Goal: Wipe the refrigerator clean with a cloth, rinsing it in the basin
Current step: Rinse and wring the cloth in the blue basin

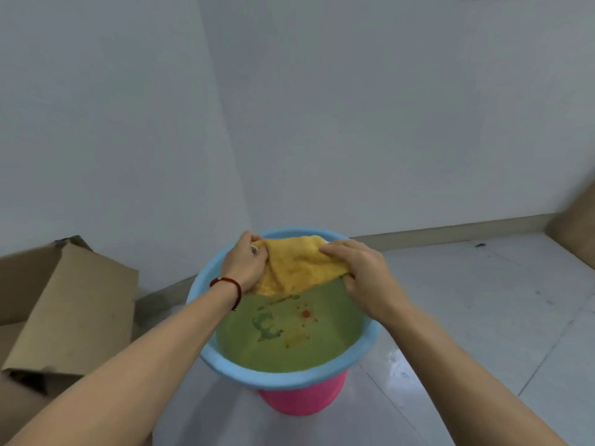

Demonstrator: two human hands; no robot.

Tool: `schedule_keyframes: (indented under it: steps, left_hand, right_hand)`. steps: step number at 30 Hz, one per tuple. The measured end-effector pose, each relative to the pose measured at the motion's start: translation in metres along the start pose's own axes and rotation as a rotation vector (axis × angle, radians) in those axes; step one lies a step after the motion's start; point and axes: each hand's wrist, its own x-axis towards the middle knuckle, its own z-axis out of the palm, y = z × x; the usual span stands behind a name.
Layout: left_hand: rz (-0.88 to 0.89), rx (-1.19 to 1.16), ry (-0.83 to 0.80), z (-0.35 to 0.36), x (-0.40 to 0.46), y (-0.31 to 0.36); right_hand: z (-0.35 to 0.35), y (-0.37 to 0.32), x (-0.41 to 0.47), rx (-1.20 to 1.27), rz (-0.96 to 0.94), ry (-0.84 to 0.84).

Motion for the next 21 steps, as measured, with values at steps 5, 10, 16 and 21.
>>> schedule_keyframes:
  steps: [5,10,16,21]
  left_hand:
    - [-0.243,0.399,-0.446,0.038,0.028,-0.071]
    - [-0.343,0.531,-0.672,0.051,0.022,-0.078]
    - [-0.384,0.535,-0.532,0.072,0.010,-0.093]
    - [-0.539,0.394,-0.534,0.070,0.010,-0.091]
  right_hand:
    - [0.045,0.014,0.025,-0.430,0.337,-0.764]
    - [0.097,0.024,0.049,-0.431,0.424,-0.707]
    - [0.115,0.025,0.052,-0.711,0.474,-0.875]
    - [0.110,0.037,0.075,-0.485,0.797,-0.854]
